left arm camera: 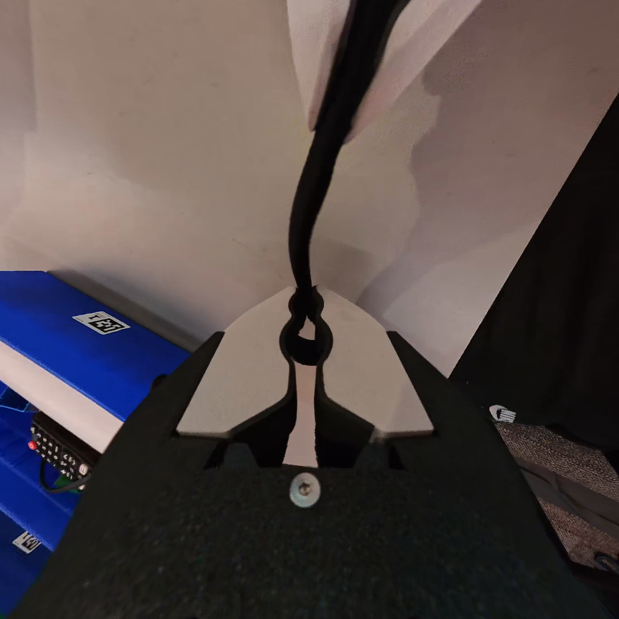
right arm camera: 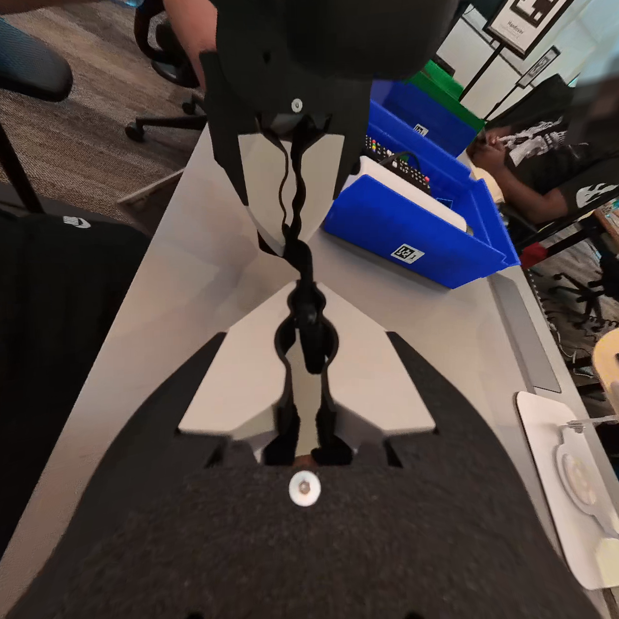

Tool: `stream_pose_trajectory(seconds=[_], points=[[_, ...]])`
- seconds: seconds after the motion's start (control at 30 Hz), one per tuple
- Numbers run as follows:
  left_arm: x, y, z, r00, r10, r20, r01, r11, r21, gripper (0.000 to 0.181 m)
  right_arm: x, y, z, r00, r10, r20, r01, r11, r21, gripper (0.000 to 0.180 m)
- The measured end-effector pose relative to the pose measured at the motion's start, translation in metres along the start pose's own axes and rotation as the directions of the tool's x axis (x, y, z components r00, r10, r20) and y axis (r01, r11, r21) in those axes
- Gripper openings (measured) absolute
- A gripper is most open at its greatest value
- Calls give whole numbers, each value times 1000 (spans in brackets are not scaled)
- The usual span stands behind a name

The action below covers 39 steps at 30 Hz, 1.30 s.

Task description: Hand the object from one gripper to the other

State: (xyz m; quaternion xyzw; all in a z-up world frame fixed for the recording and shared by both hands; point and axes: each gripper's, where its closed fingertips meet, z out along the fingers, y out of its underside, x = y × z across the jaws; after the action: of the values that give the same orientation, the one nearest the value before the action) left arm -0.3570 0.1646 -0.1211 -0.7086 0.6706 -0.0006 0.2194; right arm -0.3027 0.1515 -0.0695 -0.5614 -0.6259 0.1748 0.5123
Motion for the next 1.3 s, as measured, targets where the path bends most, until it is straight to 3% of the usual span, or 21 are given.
stream_pose_trajectory(seconds=[0.27, 0.5, 0.63, 0.73, 0.8, 0.9, 1.0, 1.07, 1.13, 1.2, 1.23, 1.3], points=[[-6, -9, 0, 999, -34, 26, 33, 997, 70, 5, 9, 6, -6, 994, 101, 35, -102, 994, 28, 4], [-27, -25, -11, 986, -100, 131, 74, 979, 188, 24, 58, 37, -21, 945, 291, -153, -279, 956, 95, 4], [-33, -31, -17, 980, -123, 160, 83, 969, 232, 25, 90, 59, -37, 839, 491, -233, -451, 868, 206, 4], [-36, -42, -21, 972, -192, 139, 138, 935, 327, 24, 99, 49, -50, 758, 641, -121, -555, 731, 397, 3], [-40, -60, -26, 951, -304, 60, 239, 843, 481, 24, 98, 40, -54, 702, 712, 5, -623, 610, 489, 3], [-36, -92, -37, 878, -408, -252, 457, 554, 696, 24, 92, 14, -62, 669, 720, 184, -656, 455, 603, 4], [-40, -106, -50, 760, -391, -520, 629, 240, 739, 39, 80, -4, -57, 645, 698, 310, -696, 370, 616, 3], [-50, -104, -55, 690, -390, -609, 690, 100, 717, 49, 71, -14, -53, 631, 677, 380, -719, 326, 614, 4], [-60, -97, -66, 632, -351, -691, 727, -42, 685, 48, 65, -18, -47, 614, 672, 413, -739, 309, 598, 4], [-66, -89, -79, 597, -283, -751, 747, -146, 648, 24, 59, -16, -37, 614, 676, 406, -751, 344, 563, 4], [-67, -85, -84, 589, -250, -769, 751, -183, 635, 12, 56, -14, -32, 610, 684, 400, -760, 362, 540, 4], [-69, -80, -82, 572, -247, -782, 762, -192, 618, 10, 50, -11, -24, 590, 693, 415, -786, 376, 491, 5]])
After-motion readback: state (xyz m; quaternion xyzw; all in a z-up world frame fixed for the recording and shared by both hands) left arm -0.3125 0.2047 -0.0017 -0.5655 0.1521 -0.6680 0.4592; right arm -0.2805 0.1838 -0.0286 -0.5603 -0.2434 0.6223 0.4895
